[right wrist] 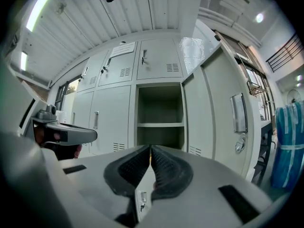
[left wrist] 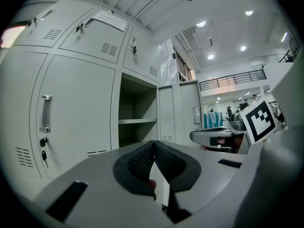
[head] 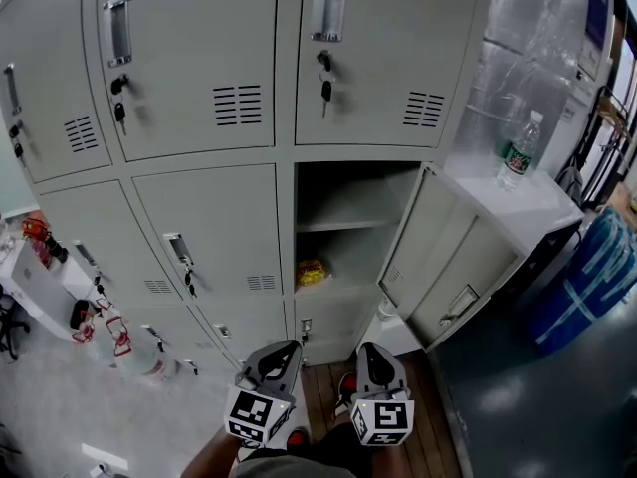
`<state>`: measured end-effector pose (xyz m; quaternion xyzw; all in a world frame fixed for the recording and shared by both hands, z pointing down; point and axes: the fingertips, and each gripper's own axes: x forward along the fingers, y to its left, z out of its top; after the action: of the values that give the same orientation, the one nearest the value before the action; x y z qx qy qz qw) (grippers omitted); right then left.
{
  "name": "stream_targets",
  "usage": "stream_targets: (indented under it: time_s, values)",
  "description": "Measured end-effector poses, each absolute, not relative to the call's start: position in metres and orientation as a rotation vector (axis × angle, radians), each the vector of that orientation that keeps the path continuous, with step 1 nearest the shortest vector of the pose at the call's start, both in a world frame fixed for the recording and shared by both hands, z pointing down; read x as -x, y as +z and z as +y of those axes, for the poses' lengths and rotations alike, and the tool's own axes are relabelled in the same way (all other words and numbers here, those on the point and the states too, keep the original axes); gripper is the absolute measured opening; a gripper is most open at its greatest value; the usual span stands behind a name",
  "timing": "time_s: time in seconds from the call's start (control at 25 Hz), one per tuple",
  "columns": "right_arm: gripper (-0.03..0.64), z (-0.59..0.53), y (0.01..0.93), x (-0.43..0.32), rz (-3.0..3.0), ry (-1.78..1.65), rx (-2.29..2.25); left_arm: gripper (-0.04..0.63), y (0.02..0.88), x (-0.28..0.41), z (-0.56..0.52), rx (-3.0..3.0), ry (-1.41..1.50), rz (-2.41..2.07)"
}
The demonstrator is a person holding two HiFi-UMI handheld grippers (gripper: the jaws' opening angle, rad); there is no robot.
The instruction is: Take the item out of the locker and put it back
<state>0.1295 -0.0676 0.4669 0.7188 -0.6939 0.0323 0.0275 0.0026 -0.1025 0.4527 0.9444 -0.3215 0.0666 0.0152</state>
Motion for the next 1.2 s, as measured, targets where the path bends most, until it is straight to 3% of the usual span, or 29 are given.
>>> stream_targets:
  time_s: [1.2]
  values:
    - [0.017,-0.064,0.462,-0.108,-2.187,0.074,-2.176,0.023,0.450,0.013,-0.098,-2.942,0.194,-1.016]
